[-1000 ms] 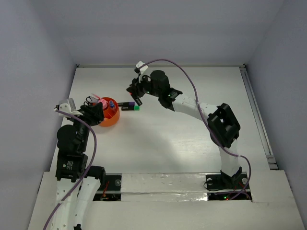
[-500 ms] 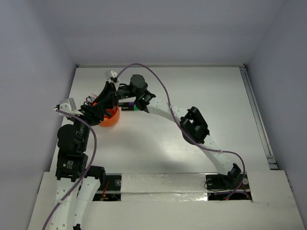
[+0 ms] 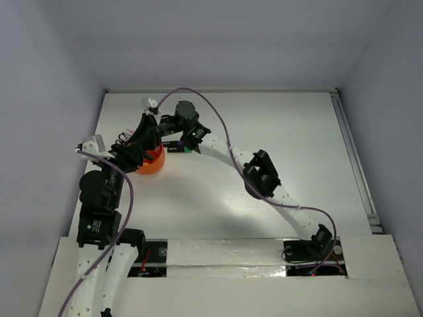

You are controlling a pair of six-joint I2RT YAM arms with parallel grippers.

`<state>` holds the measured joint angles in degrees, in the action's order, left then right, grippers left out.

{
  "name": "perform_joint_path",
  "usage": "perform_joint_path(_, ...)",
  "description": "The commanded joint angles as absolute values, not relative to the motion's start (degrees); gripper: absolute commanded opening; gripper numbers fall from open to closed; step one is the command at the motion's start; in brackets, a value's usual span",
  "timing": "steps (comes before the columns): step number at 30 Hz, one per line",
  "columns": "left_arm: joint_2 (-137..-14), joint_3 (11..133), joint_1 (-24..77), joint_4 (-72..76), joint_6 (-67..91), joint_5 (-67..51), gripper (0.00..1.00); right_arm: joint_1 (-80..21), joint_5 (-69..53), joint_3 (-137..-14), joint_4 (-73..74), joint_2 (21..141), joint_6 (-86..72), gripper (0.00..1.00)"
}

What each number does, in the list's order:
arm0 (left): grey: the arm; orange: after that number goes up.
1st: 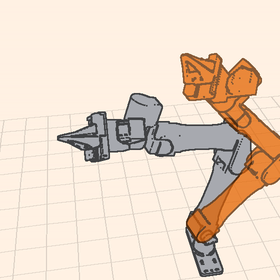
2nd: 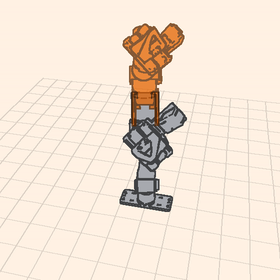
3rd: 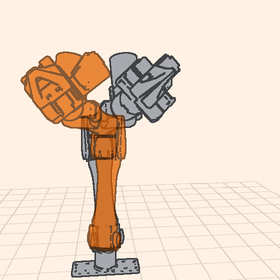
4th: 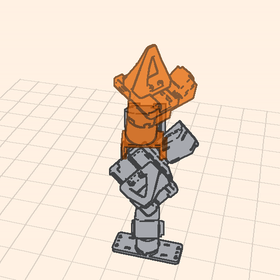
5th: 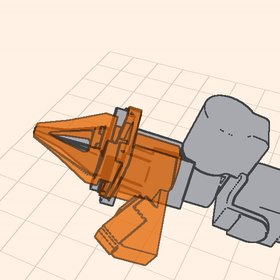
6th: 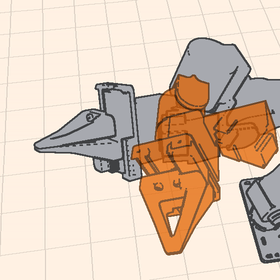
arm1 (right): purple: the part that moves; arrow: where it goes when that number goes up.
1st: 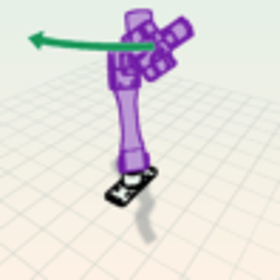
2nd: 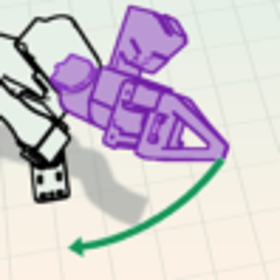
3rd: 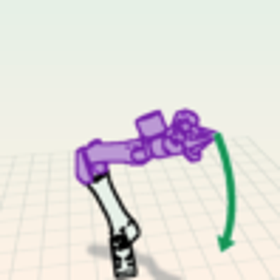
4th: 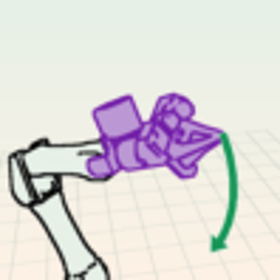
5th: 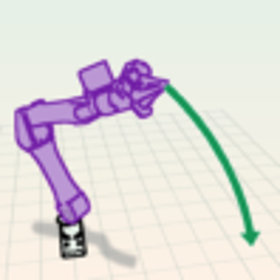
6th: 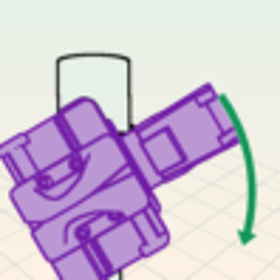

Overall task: Sort the stationery into containers
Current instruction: Place the pen in the storage box.

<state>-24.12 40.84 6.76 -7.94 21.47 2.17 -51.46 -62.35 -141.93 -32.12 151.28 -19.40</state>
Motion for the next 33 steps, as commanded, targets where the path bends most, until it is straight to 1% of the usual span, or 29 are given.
perform_joint_path(1, -24.08, 41.31, 7.03, -5.54, 21.01, 2.64, 0.46, -52.03, -59.24, -144.05, -32.61, 154.25, -17.58, 0.0)
perform_joint_path(5, -24.35, 41.4, 7.03, -5.54, 20.92, 2.64, 0.46, -53.35, -53.8, -143.44, -31.82, 154.95, -14.16, 0.0)
perform_joint_path(8, -24.26, 41.4, 7.03, -5.54, 21.01, 2.81, 0.46, -54.05, -48.62, -140.72, -33.92, 154.34, -12.31, 0.01)
perform_joint_path(11, -24.78, 41.48, 7.56, -5.36, 20.92, 2.46, 0.46, -54.58, -45.89, -141.59, -34.19, 155.04, -11.51, 0.01)
perform_joint_path(14, -24.43, 41.31, 7.56, -5.54, 21.01, 2.63, 0.46, -54.58, -41.5, -138.45, -38.13, 153.99, -11.43, 0.01)
perform_joint_path(21, -24.52, 41.48, 7.56, -5.63, 20.92, 2.81, 0.46, -55.11, -35.87, -131.33, -43.14, 151.88, -9.4, 0.01)
perform_joint_path(33, -24.87, 41.48, 7.56, -5.54, 20.83, 2.55, 0.46, -55.11, -30.94, -125.86, -49.3, 149.51, -7.47, 0.03)
